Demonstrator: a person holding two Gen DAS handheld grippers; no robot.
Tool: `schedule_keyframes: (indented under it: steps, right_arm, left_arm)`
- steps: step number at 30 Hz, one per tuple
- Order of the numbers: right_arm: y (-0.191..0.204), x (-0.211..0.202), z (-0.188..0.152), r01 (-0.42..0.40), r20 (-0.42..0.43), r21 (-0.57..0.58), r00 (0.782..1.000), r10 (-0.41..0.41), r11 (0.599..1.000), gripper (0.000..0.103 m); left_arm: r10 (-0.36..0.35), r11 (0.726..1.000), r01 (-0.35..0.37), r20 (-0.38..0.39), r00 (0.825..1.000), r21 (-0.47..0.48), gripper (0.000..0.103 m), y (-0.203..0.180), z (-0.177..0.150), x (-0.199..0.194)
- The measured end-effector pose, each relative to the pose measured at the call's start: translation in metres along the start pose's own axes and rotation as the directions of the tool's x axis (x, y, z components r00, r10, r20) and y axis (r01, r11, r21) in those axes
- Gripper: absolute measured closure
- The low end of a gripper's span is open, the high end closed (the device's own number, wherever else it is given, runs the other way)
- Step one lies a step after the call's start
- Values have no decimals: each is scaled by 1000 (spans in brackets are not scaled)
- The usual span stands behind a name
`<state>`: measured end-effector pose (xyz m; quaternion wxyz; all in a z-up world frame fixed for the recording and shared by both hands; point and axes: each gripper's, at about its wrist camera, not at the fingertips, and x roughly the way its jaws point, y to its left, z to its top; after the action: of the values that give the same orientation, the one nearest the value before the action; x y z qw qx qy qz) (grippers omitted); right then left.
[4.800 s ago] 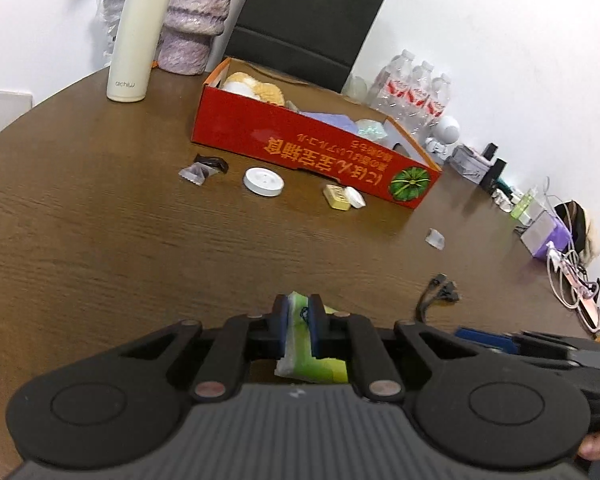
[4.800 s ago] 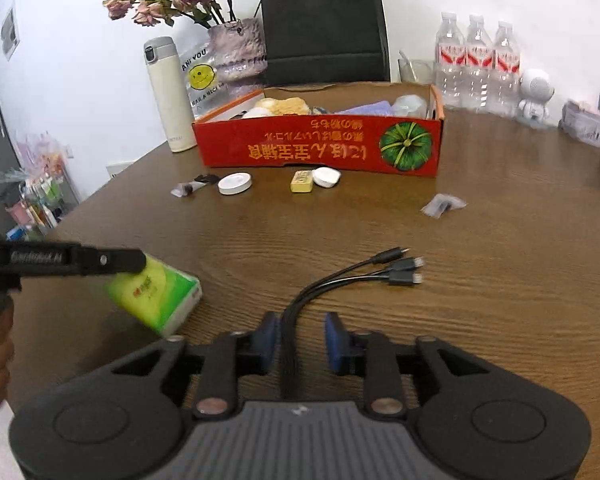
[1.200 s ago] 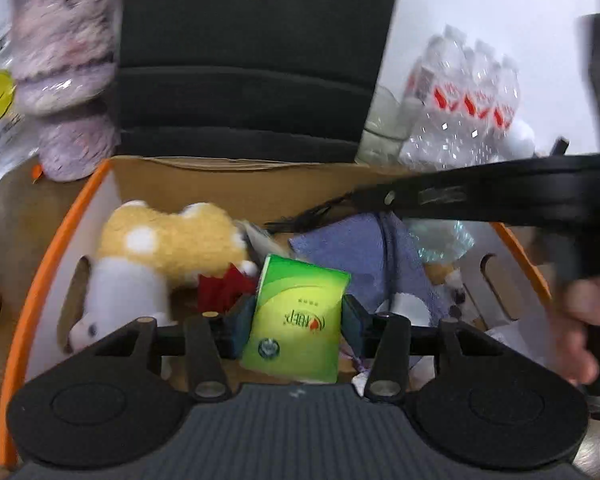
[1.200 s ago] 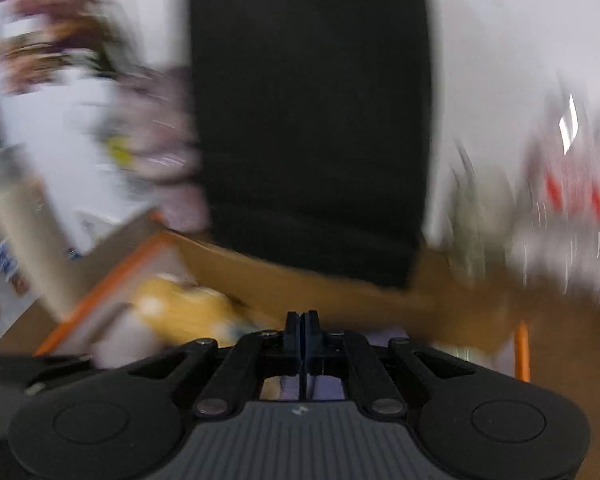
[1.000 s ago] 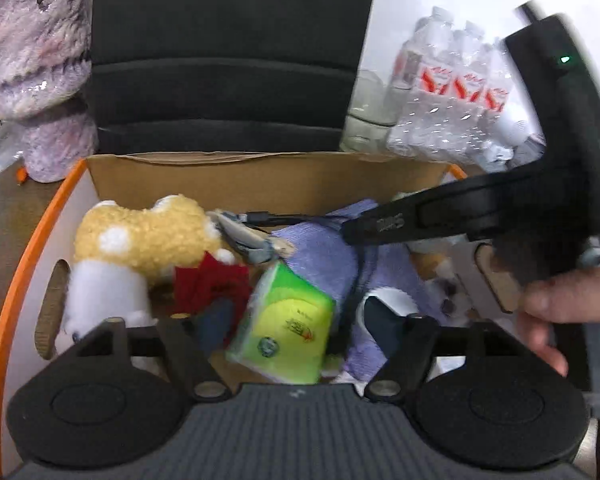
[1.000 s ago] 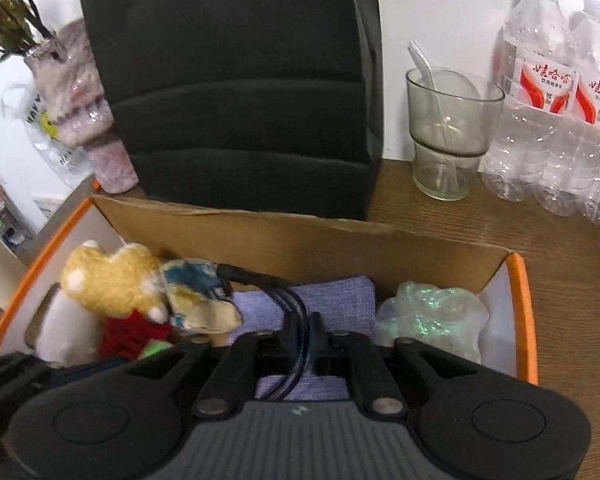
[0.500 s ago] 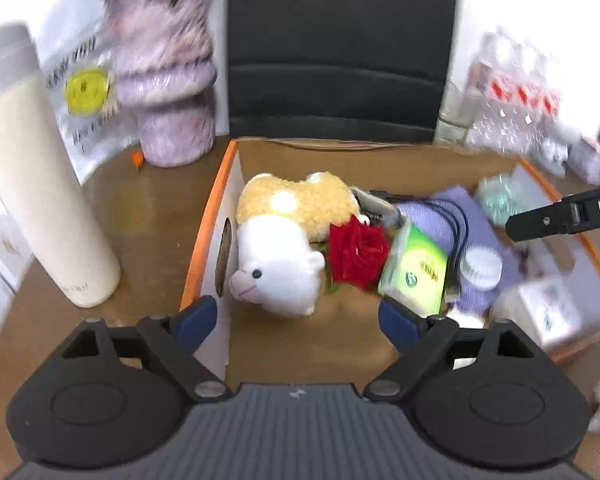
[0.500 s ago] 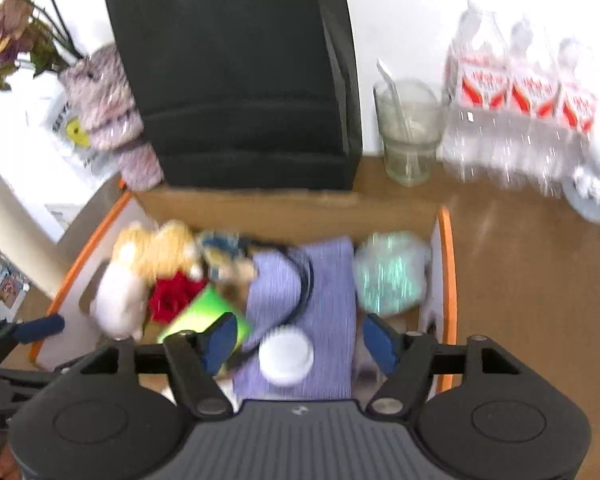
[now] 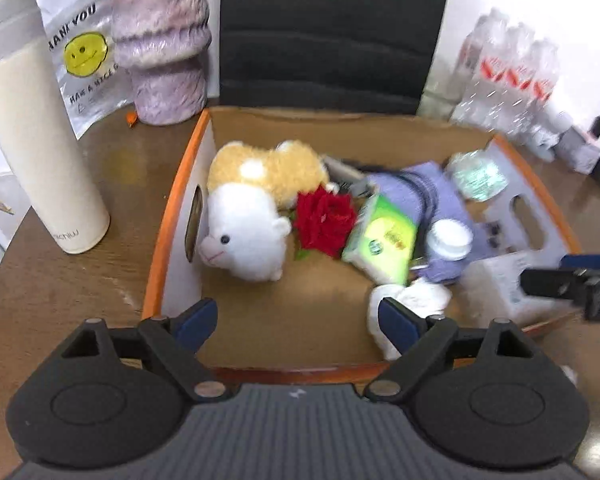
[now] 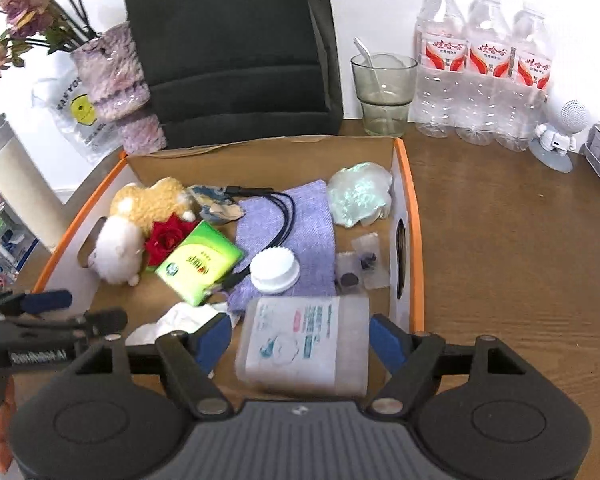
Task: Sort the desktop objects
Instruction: 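Carry the green pack and black cable over the box and open both tools, then withdraw both open tools from the box toward the table items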
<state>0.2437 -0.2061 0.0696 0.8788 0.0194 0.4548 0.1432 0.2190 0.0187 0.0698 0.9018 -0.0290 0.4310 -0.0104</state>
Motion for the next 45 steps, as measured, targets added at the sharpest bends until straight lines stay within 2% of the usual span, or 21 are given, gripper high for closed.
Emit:
schedule_keyframes:
  steps: [4, 6, 8, 10, 11, 12, 14, 15, 16, 17, 18, 21, 24, 26, 30, 32, 35, 38, 40, 43, 45]
  right_arm:
    - [8, -27, 2, 6, 39, 0, 999, -6, 1000, 28]
    - [18, -46, 5, -6, 75, -5, 997, 7, 1000, 23]
    - [30, -64, 5, -4, 121, -34, 993, 9, 999, 17]
    - [40, -82, 0, 12, 200, -61, 980, 0, 998, 16]
    - [44, -92, -8, 17, 268, -75, 963, 4, 997, 16]
    - [46, -99, -17, 20, 344, -87, 939, 11, 996, 16]
    - [50, -114, -44, 59, 515, -127, 857, 14, 990, 11]
    - [51, -118, -58, 77, 570, -140, 822, 17, 987, 7]
    - [51, -121, -70, 82, 604, -142, 797, 21, 987, 6]
    - [50, -123, -79, 74, 620, -135, 784, 26, 988, 6]
    - [48, -124, -85, 61, 622, -128, 782, 33, 990, 6]
    - [46, -123, -98, 38, 597, -121, 801, 42, 992, 6]
    - [50, -126, -116, 54, 575, -115, 818, 22, 992, 6]
    - [50, -128, -131, 27, 546, -108, 837, 36, 994, 5]
    - [52, -123, -170, 3, 449, -102, 892, 43, 995, 5]
    - [54, -123, -193, 14, 424, -101, 905, 30, 995, 5]
    - [54, -129, -230, 6, 427, -86, 904, 31, 996, 5]
    - [54, -132, -259, -35, 383, -66, 922, 57, 997, 5]
    - [57, -137, -270, -51, 375, -98, 923, 85, 994, 5]
    - [61, -139, -281, -29, 369, -120, 927, 72, 992, 5]
    - [61, -140, -283, -38, 364, -117, 928, 78, 992, 5]
  left_arm:
    - [31, 999, -30, 66, 997, -17, 5, -1, 9, -35]
    - [60, 998, -56, 109, 992, -34, 2, -2, 11, -53]
    - [132, 991, -122, 198, 971, -61, 0, -4, 9, -72]
    - [169, 985, -154, 297, 940, -72, 0, -7, 1, -90]
    - [165, 986, -148, 354, 921, -75, 0, -9, -7, -100]
    - [154, 988, -133, 422, 894, -78, 0, -10, -19, -110]
    - [129, 991, -95, 523, 842, -91, 0, -9, -39, -124]
    - [119, 992, -78, 553, 825, -97, 0, -9, -49, -129]
    - [111, 993, -66, 562, 820, -100, 0, -9, -56, -133]
    - [109, 992, -58, 556, 824, -108, 0, -9, -61, -134]
    - [105, 992, -48, 549, 829, -117, 0, -9, -64, -135]
    - [86, 993, -31, 540, 837, -110, 0, -11, -80, -141]
    - [88, 996, -64, 534, 841, -63, 0, -18, -104, -148]
    - [84, 996, -80, 527, 846, -31, 0, -23, -125, -151]
    - [45, 998, -65, 479, 877, 25, 0, -37, -167, -147]
    - [34, 996, -69, 450, 892, 62, 0, -41, -185, -144]
    - [84, 986, -137, 425, 901, 94, 0, -43, -211, -144]
    - [100, 982, -156, 413, 905, 103, 0, -38, -232, -149]
    - [99, 988, -137, 403, 910, 67, 0, -31, -241, -155]
    - [68, 995, -92, 382, 922, 46, 0, -23, -246, -161]
    - [87, 993, -111, 378, 922, 44, 0, -23, -245, -163]
